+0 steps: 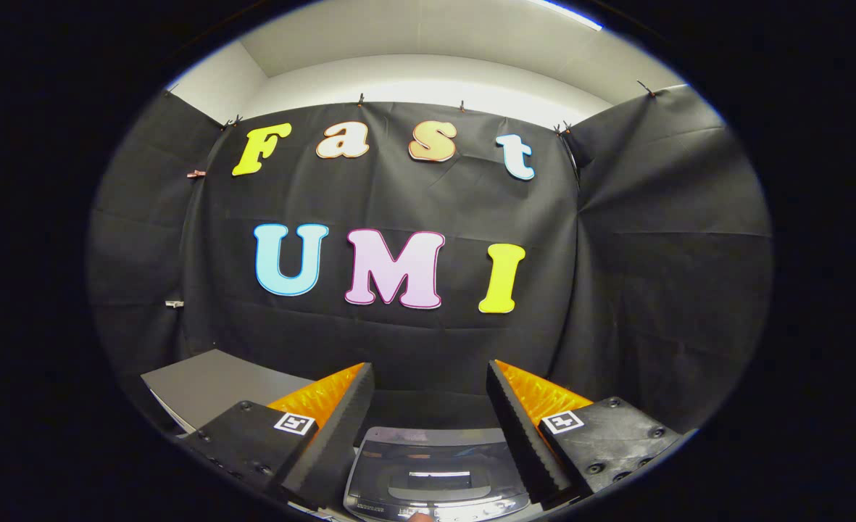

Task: Put the clothes into the washing machine and then close the washing machine lid.

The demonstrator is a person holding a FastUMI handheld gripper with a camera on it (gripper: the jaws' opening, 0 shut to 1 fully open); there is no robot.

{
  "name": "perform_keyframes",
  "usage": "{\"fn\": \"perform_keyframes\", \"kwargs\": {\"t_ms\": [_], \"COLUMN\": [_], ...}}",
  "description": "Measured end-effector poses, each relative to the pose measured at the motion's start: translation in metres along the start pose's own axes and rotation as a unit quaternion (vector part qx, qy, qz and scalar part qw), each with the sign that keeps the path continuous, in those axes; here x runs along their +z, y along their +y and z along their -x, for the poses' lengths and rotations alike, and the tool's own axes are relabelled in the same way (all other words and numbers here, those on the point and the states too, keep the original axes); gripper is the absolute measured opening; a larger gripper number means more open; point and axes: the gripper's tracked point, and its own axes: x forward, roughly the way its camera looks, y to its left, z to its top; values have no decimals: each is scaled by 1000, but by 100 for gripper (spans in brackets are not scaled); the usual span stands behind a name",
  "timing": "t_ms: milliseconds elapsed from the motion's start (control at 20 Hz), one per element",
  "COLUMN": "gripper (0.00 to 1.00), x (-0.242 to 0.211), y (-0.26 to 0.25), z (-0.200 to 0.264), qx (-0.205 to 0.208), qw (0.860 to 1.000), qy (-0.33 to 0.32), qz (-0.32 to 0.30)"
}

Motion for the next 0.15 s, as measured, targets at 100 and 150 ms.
{"fn": "perform_keyframes", "kwargs": {"t_ms": [100, 150], "gripper": [98, 98], "x": [0, 0], "y": [1, 2], "z": [-2, -2], "qx": [0, 0], "qw": [1000, 1000], "qy": [1, 1], "qz": [2, 2]}}
